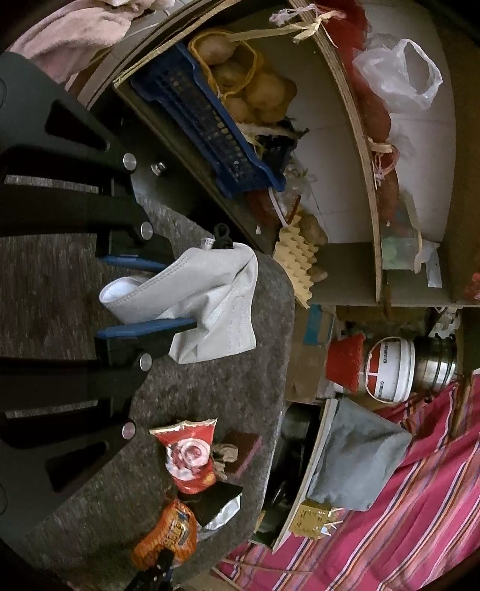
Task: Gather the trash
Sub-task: 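Grasp the white tissue with the left tool and lift it, then carry the tissue in the left tool and orange snack bag in the right over the basket, open both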
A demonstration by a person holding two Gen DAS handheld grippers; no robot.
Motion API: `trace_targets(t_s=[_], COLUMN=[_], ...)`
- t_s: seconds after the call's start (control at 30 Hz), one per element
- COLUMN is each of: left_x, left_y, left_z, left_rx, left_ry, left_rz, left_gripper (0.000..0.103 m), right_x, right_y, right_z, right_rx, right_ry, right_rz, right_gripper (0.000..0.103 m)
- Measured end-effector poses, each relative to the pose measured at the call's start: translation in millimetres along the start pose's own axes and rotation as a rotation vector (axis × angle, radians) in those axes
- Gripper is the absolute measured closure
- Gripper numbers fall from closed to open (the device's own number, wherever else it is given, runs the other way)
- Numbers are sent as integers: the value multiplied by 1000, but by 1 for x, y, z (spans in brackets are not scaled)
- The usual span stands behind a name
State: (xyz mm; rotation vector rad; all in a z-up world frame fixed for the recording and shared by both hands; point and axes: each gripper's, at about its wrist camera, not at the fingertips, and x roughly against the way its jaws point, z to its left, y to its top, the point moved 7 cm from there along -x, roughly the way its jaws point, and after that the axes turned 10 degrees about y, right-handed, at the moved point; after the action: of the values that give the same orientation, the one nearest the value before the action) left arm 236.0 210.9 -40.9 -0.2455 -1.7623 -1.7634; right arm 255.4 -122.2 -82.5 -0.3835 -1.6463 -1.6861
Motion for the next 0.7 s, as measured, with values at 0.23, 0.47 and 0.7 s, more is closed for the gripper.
trace_targets(t_s=[0.23, 0.47, 0.7], left_x=[9, 17, 27], left_y=[5, 10, 16], left_z=[-21, -40, -66], left_rx=[-11, -18, -30], left_ry=[-21, -42, -69], left_rz=[-19, -29, -47], left_gripper=[80, 80, 80], right_x=[38, 63, 84], right_y=[4, 4, 2], right_z=[-52, -77, -93], right_rx=[-58, -92, -112], right_ry=[-74, -92, -103], right_rz=[-68, -121, -166], right_gripper=[95, 95, 95])
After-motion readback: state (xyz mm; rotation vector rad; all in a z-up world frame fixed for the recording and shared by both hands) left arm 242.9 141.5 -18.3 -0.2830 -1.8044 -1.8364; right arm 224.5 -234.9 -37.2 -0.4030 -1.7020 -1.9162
